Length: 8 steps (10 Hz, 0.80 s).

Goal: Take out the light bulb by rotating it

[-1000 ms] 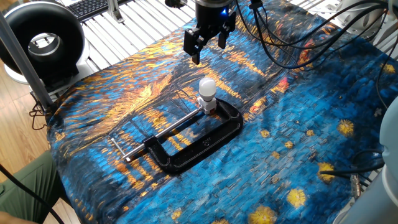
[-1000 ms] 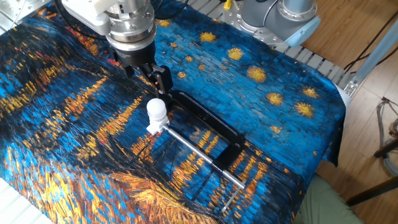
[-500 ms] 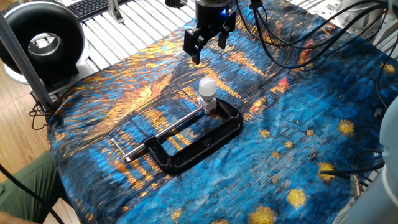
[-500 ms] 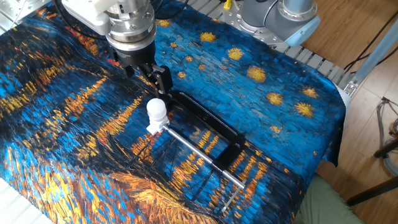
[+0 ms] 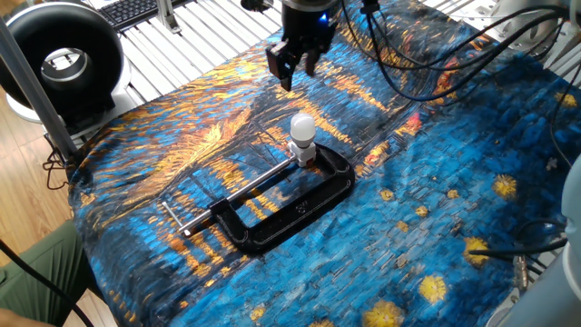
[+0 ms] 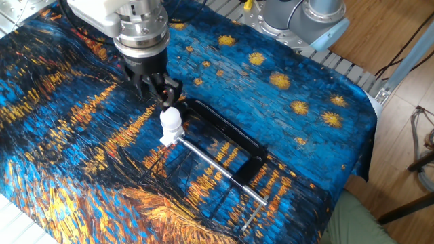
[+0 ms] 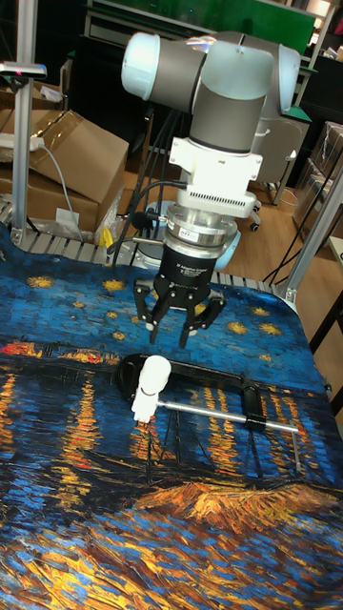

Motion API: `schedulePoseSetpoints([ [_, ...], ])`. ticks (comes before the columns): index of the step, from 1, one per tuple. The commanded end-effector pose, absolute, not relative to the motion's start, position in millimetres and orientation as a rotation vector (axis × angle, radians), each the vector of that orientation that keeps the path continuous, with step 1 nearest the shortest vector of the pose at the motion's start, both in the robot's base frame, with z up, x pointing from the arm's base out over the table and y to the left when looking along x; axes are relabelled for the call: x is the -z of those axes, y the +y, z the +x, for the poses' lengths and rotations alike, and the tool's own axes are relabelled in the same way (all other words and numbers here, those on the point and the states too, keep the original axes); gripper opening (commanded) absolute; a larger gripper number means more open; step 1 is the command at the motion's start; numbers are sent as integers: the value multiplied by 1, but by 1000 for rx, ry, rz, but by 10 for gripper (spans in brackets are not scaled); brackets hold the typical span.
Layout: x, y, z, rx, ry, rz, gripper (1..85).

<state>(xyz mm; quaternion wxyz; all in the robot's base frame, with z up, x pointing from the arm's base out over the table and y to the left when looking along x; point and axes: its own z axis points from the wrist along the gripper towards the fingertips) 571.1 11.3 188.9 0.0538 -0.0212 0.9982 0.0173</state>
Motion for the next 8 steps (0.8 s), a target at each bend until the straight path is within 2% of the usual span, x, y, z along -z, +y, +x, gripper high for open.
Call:
schedulePoseSetpoints([
  [1, -190, 18, 582, -89, 2979, -69, 10],
  [8, -177, 13, 565, -87, 2987, -74, 10],
])
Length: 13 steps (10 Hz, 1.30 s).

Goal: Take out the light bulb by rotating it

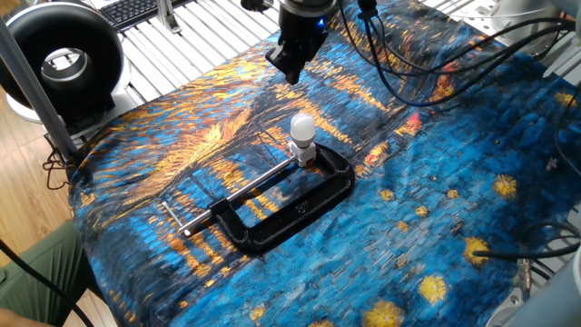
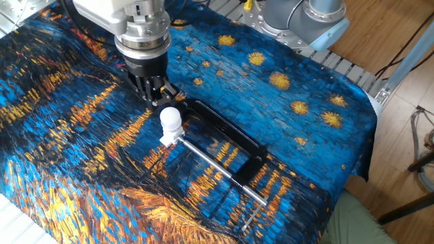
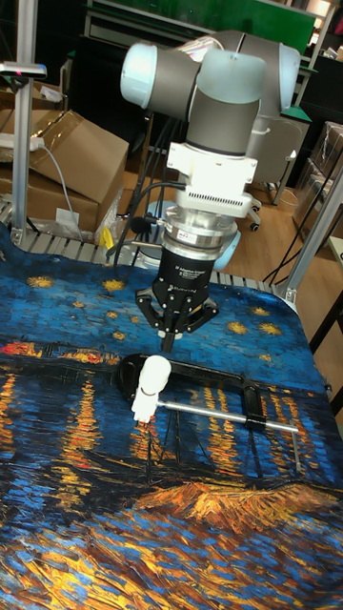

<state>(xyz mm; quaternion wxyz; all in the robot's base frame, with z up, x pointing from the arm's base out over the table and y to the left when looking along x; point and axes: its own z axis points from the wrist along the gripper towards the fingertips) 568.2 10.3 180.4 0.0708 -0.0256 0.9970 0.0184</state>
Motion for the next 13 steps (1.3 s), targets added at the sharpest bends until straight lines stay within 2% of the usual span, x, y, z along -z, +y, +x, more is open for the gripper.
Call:
schedulePoseSetpoints([
  [1, -177, 13, 566, -83, 2987, -72, 10],
  [10, -180, 6, 569, -38, 2988, -96, 10],
  [13, -180, 14, 568, -84, 2990, -81, 10],
])
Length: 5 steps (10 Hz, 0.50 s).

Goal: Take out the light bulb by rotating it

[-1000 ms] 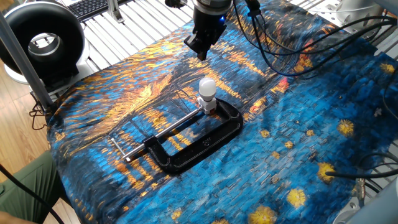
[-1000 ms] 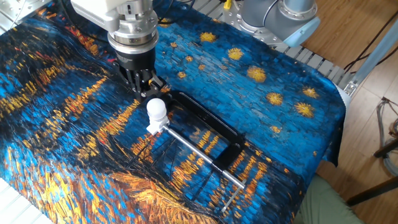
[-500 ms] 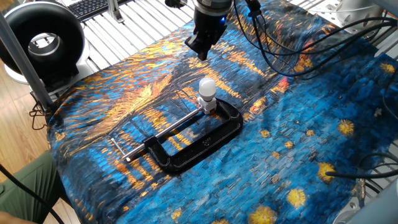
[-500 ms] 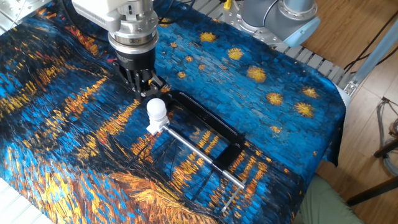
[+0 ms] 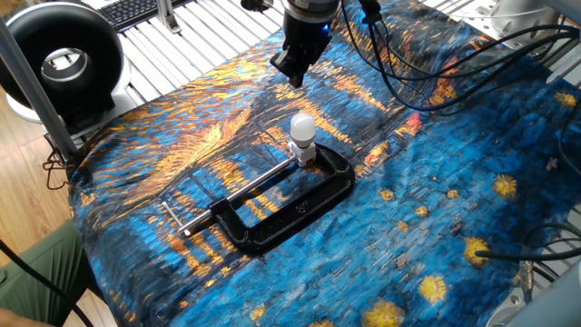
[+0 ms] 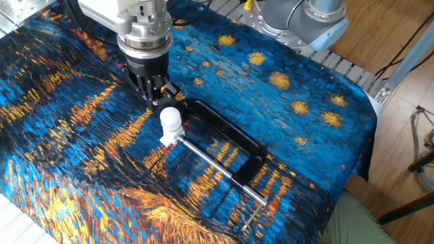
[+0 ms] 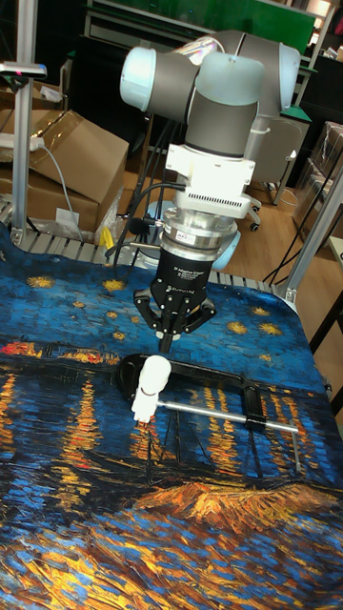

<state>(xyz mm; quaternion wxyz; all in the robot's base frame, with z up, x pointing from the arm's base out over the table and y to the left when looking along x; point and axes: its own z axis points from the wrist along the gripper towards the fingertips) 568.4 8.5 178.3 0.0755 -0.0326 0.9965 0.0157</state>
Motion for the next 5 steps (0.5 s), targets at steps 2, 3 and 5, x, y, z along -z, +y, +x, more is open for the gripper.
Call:
schedulePoseSetpoints([
  [2, -181, 20, 570, -120, 2980, -80, 10],
  [3, -181, 20, 570, -121, 2982, -71, 10],
  [5, -180, 18, 566, -107, 2997, -92, 23],
])
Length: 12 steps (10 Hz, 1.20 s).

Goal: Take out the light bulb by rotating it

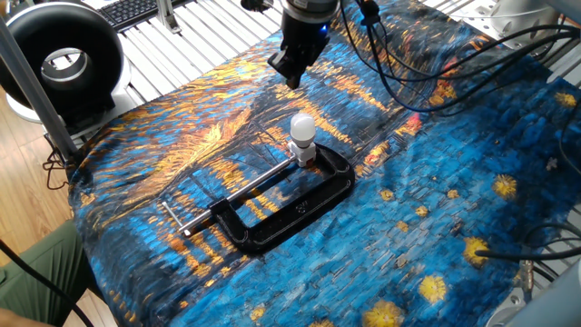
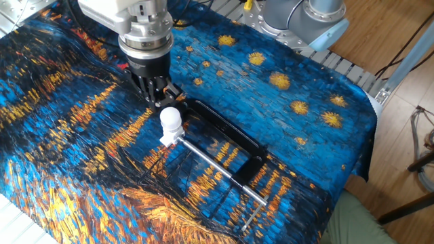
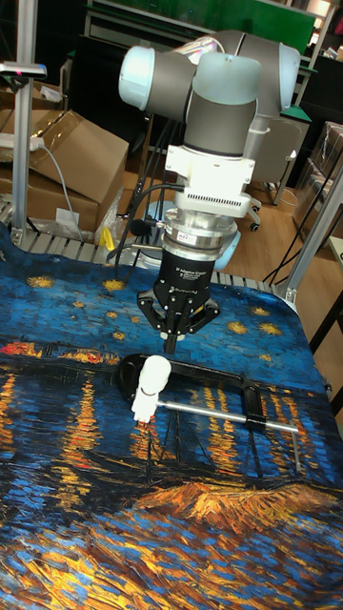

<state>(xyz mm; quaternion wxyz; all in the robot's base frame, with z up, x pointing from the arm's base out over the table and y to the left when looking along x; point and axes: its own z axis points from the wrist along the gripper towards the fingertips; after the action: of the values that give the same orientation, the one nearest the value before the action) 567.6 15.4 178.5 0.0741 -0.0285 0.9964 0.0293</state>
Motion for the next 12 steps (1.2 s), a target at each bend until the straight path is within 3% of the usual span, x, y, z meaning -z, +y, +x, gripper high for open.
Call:
schedulePoseSetpoints([
  [1, -179, 21, 553, -124, 3017, -78, 80],
  [4, -172, 27, 523, -95, 3005, -77, 17],
  [5, -172, -2, 513, 48, 3003, -263, 30],
  [6, -174, -11, 497, 39, 3028, -153, 53],
  [7, -174, 6, 499, -110, 3000, -16, 30],
  [8, -168, -7, 497, -39, 3005, -133, 20],
  [10, -166, -7, 496, -41, 3009, -131, 23],
  [12, -167, -8, 503, -29, 2980, -167, 177],
])
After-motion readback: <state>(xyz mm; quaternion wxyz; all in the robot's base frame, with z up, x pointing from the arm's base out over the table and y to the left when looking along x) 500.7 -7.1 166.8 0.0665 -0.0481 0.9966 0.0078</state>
